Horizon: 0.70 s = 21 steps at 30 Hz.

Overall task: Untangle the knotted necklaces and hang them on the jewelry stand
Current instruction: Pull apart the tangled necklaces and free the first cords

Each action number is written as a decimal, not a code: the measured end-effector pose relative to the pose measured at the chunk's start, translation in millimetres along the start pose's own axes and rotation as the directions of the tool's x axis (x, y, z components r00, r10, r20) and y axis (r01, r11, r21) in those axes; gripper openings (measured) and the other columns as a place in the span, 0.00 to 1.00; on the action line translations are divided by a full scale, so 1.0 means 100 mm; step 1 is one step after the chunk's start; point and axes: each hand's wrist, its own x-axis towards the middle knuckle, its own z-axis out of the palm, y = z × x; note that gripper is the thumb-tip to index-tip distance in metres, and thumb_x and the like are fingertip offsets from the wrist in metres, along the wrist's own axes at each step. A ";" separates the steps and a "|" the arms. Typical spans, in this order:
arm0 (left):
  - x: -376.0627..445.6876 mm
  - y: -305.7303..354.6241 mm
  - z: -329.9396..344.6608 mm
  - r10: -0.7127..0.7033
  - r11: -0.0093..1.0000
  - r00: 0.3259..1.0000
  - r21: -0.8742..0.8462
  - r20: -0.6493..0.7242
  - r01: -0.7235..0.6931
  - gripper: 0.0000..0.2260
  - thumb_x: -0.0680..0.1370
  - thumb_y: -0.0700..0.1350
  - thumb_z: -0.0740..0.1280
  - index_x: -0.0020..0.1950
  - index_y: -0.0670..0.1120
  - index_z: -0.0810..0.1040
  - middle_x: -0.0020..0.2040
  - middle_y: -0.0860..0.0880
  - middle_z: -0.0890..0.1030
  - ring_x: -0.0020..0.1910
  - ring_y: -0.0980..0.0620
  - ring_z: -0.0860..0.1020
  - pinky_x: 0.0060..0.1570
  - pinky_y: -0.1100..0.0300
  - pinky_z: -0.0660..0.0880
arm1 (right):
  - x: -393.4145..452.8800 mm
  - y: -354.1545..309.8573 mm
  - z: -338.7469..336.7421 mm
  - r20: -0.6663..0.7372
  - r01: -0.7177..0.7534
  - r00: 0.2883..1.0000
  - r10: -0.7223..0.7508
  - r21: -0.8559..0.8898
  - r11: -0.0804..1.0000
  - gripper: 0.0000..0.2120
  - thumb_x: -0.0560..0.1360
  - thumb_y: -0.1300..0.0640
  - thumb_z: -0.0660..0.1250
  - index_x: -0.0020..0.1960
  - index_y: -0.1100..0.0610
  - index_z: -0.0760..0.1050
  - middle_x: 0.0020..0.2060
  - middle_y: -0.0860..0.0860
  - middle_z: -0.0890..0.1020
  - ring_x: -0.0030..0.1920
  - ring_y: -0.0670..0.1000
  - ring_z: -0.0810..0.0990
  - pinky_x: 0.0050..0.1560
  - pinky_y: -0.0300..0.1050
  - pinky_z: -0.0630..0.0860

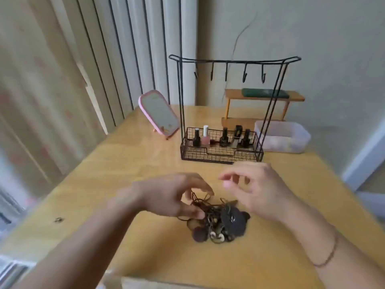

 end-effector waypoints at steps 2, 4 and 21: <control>-0.06 0.01 0.15 -0.033 0.991 0.998 -0.124 0.058 0.040 0.24 0.74 0.54 0.74 0.69 0.54 0.74 0.63 0.57 0.74 0.55 0.54 0.77 0.52 0.68 0.73 | -0.20 -0.01 0.14 0.206 -0.131 0.969 0.134 -0.028 0.991 0.23 0.70 0.32 0.60 0.61 0.38 0.77 0.56 0.27 0.74 0.62 0.35 0.72 0.60 0.42 0.72; -0.05 0.03 0.25 -0.056 0.995 0.997 -0.077 0.060 0.061 0.25 0.73 0.55 0.75 0.68 0.55 0.75 0.61 0.57 0.74 0.54 0.55 0.76 0.55 0.64 0.73 | -0.39 0.04 0.19 0.369 -0.127 0.916 0.157 -0.104 0.986 0.32 0.66 0.26 0.61 0.68 0.34 0.70 0.61 0.23 0.64 0.68 0.33 0.61 0.68 0.38 0.64; 0.44 -0.44 0.31 -0.145 0.972 0.823 -0.233 -0.550 0.016 0.12 0.71 0.47 0.68 0.54 0.55 0.79 0.57 0.58 0.74 0.41 0.55 0.76 0.41 0.62 0.75 | 0.08 0.62 0.27 0.087 -0.277 0.957 0.276 -0.004 0.961 0.14 0.69 0.61 0.72 0.46 0.41 0.78 0.52 0.36 0.78 0.62 0.41 0.71 0.63 0.36 0.65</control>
